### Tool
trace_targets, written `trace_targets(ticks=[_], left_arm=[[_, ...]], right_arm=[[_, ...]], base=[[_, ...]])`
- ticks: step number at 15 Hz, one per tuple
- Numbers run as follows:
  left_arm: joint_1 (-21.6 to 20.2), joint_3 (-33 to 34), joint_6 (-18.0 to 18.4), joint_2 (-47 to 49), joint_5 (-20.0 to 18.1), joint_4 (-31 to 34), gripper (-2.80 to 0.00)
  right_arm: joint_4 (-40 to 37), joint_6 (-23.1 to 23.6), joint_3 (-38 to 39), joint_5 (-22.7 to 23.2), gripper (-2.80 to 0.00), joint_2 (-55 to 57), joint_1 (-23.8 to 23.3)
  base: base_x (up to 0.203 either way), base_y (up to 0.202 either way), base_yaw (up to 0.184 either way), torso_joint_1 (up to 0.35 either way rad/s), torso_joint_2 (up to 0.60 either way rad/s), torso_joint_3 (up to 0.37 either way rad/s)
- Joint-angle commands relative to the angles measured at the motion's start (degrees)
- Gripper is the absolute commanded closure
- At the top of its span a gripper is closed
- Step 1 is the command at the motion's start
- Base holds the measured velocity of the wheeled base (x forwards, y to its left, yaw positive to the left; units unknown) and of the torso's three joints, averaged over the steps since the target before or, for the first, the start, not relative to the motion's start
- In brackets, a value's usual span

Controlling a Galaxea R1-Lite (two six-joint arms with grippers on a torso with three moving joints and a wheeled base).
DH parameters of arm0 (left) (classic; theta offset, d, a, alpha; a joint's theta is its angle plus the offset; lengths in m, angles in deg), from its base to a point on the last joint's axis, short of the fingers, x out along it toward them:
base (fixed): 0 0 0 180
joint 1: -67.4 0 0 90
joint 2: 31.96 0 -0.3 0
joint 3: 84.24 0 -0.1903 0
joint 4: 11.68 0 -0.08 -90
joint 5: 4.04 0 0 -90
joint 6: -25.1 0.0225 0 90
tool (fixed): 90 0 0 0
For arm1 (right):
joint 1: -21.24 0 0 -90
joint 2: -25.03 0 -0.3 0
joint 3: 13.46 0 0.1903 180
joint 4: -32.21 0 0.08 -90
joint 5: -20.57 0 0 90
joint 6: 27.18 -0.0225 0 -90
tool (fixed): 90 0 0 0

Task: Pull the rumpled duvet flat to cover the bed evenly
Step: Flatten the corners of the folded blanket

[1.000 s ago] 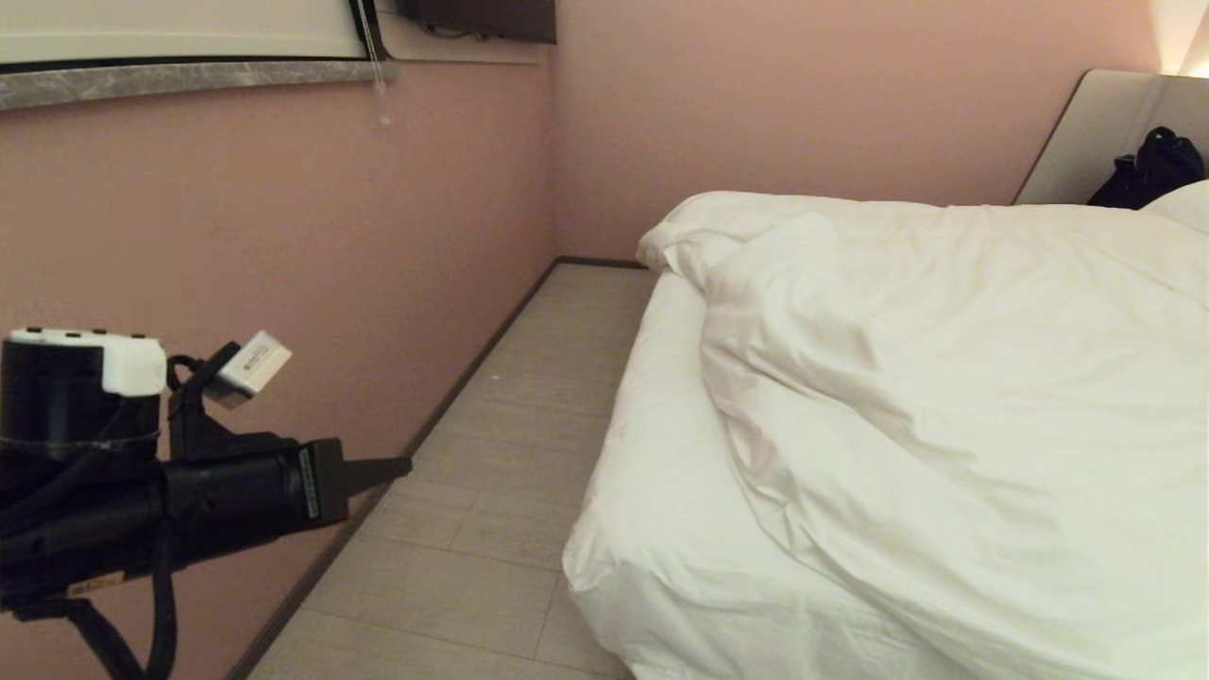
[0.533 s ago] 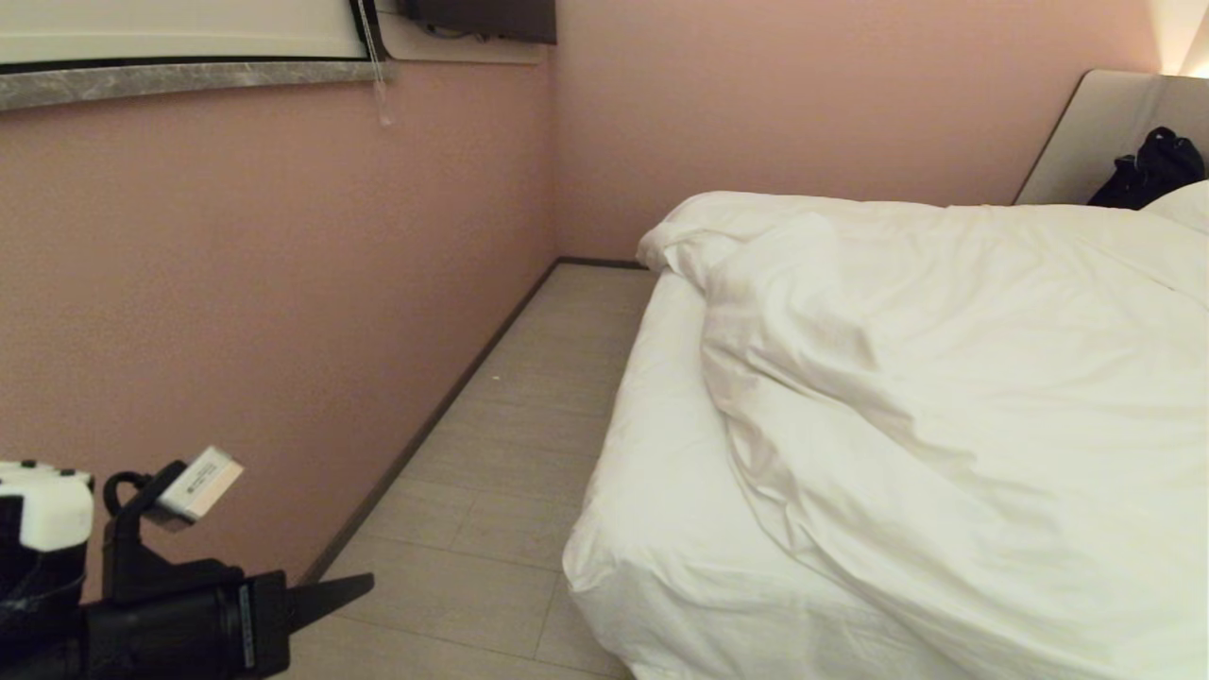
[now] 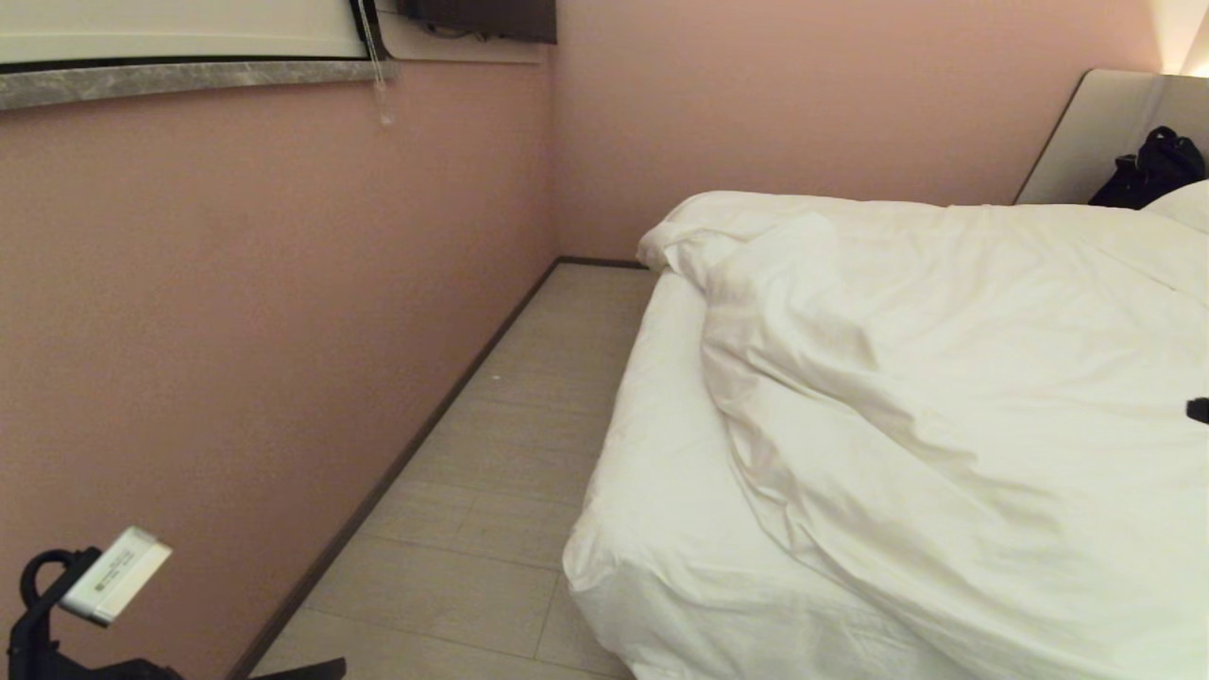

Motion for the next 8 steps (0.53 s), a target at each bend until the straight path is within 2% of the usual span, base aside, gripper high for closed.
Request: trace_targets(ticks=[1,5,8], left_arm=[[0.0,0.0,-0.1,-0.9,-0.3,0.7,0.00],[0.0,0.1,-0.1,-1.0,-0.4,1.0,0.00],[0.0,0.2,-0.2,-1.3,-2.7,1.0,0.00]], right_arm=[[0.0,-1.0,-4.3,-0.2,0.00,8.4,3.5],[0.4,-4.8,-9.8,-4.2,0.00,22.0,8.8],[2.3,-7.4,-12.8,-6.5,0.00,31.5,11.3]], base=[[0.000,0.000,0.000,0.000,0.00,0.000],[0.000,0.000,0.000,0.000,0.00,0.000],[0.000,0.000,0.000,0.000,0.00,0.000]])
